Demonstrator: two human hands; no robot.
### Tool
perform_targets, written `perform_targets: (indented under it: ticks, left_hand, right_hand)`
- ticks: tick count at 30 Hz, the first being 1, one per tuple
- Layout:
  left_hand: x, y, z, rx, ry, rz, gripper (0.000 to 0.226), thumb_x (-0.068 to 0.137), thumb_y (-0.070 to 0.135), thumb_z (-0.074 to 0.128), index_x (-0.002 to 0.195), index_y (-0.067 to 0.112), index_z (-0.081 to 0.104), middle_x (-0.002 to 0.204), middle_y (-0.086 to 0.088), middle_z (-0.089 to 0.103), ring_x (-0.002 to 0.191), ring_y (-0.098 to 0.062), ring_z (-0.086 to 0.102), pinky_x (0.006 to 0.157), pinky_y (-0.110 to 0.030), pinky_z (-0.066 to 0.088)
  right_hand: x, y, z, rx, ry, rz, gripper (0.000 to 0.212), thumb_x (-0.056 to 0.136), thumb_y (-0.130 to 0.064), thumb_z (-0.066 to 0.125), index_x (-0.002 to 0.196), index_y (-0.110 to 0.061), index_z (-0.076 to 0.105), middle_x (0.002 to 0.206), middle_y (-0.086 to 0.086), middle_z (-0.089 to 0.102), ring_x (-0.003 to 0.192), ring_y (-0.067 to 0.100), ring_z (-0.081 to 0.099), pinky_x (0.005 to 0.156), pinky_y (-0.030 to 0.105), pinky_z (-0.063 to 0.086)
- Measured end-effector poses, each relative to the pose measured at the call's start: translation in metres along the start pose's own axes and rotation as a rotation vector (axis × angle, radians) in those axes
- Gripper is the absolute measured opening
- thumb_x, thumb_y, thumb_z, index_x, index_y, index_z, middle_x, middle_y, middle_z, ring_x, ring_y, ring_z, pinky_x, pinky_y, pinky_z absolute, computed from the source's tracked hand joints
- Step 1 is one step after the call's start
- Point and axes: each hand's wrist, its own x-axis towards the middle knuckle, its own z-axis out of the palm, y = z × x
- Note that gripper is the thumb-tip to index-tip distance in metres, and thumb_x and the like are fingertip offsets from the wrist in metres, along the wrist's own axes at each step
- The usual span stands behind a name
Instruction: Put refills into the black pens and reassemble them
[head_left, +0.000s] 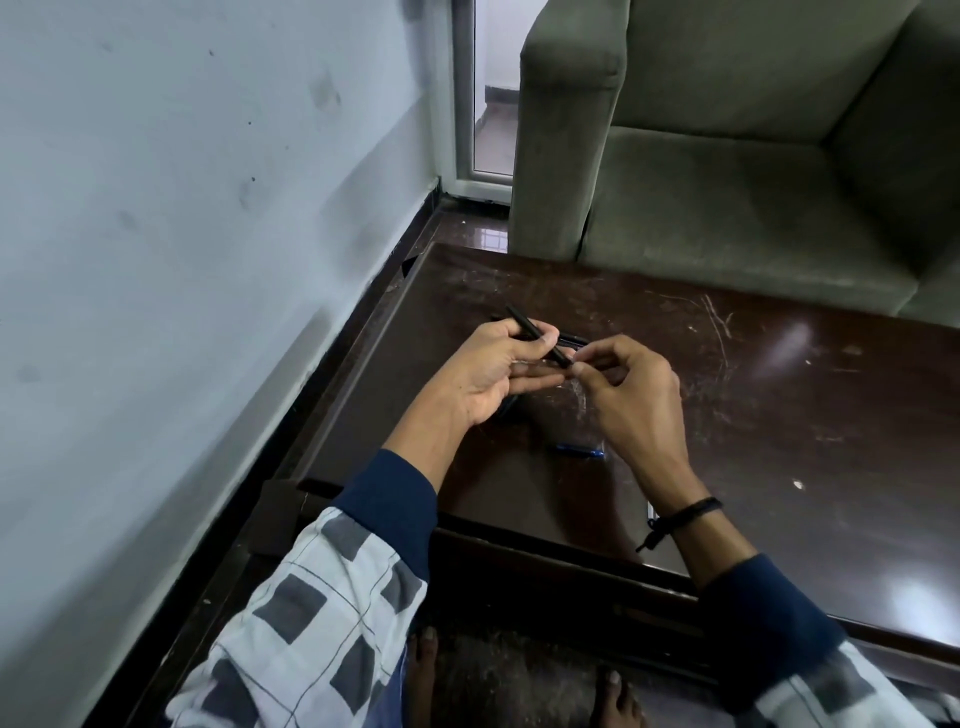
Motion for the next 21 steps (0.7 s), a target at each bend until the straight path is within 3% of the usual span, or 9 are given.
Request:
perform_targets:
  ticks: [5, 11, 17, 21]
  left_hand:
    - [0.0002, -0.0004, -0.0003, -0.014, 0.005, 0.000, 0.012, 0.096, 0.003, 0.066, 0.106, 0.007, 0.065, 0.100, -0.020, 0.078, 0.096, -0.032, 0.077, 0.075, -0.036, 0.063]
    - [-0.0002, 0.0015, -0.0010, -0.114, 0.037, 0.023, 0.012, 0.098, 0.003, 0.063, 0.110, 0.004, 0.061, 0.102, -0.024, 0.076, 0.094, -0.035, 0.076, 0.074, -0.033, 0.064]
    - [-0.0008, -0.0036, 0.0051, -0.078, 0.024, 0.004, 0.008, 0.097, 0.004, 0.065, 0.105, 0.007, 0.064, 0.102, -0.022, 0.077, 0.090, -0.032, 0.077, 0.073, -0.034, 0.063]
    - [0.0019, -0.0065, 0.0050, -0.013, 0.040, -0.005, 0.008, 0.096, 0.005, 0.068, 0.102, 0.010, 0.066, 0.095, -0.014, 0.079, 0.084, -0.023, 0.078, 0.066, -0.031, 0.062]
  right_hand:
    - [0.0005, -0.0003, -0.0017, -0.014, -0.016, 0.021, 0.008, 0.091, -0.022, 0.078, 0.090, -0.028, 0.073, 0.079, -0.014, 0.070, 0.072, -0.008, 0.064, 0.055, 0.009, 0.047]
    - [0.0002, -0.0017, -0.0027, -0.001, 0.004, 0.020, 0.008, 0.090, -0.023, 0.080, 0.087, -0.026, 0.073, 0.077, -0.011, 0.069, 0.067, -0.009, 0.061, 0.054, 0.008, 0.045]
    - [-0.0011, -0.0017, 0.0003, -0.057, -0.028, 0.016, 0.012, 0.091, -0.020, 0.078, 0.088, -0.029, 0.070, 0.087, -0.013, 0.068, 0.079, 0.002, 0.064, 0.065, 0.023, 0.050]
    - [-0.0001, -0.0001, -0.0002, -0.046, -0.027, 0.028, 0.012, 0.089, -0.022, 0.080, 0.089, -0.026, 0.069, 0.084, -0.012, 0.067, 0.074, 0.001, 0.062, 0.060, 0.021, 0.044]
